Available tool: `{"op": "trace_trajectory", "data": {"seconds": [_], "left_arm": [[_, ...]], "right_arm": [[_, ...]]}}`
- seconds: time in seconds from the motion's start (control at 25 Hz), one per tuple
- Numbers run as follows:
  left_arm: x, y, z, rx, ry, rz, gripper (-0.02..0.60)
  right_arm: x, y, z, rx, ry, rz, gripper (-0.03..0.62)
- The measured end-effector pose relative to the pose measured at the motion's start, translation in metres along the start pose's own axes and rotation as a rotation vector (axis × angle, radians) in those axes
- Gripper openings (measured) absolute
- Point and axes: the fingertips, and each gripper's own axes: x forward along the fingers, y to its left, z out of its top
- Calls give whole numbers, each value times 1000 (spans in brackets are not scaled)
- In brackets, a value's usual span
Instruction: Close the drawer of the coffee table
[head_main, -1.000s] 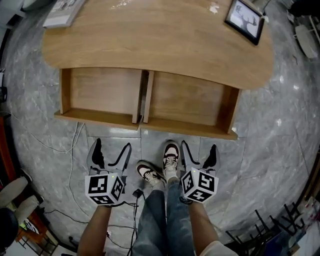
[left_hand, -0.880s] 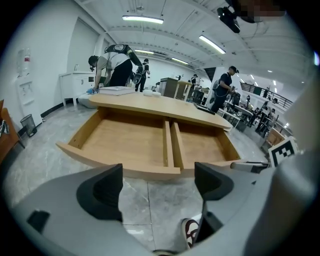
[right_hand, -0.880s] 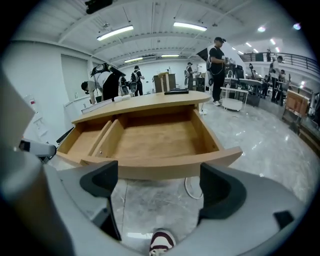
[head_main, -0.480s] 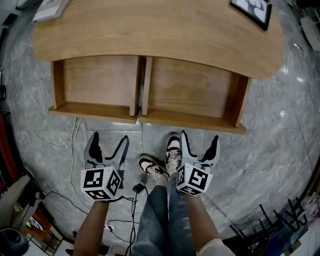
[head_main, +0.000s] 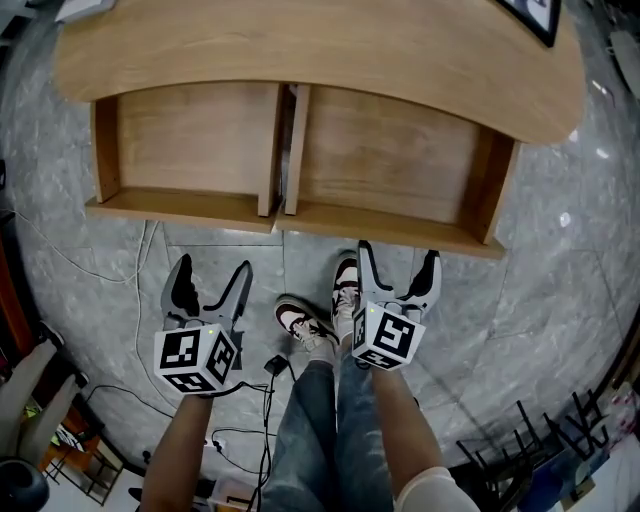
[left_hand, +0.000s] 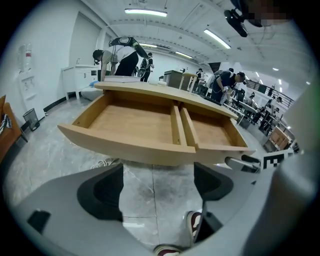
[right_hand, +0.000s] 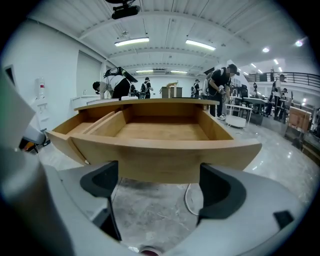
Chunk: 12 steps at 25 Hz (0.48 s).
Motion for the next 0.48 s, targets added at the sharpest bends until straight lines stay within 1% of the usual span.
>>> {"op": "trace_trajectory", "data": {"seconds": [0.24,0.48], "left_arm": [[3,1,-3,-7,5,-5,439],[2,3,-7,-24,14,-15,439]], "right_arm": [[6,-3,4,20,-22,-15,505],[6,-3,4,33,-33,-17,508]]}}
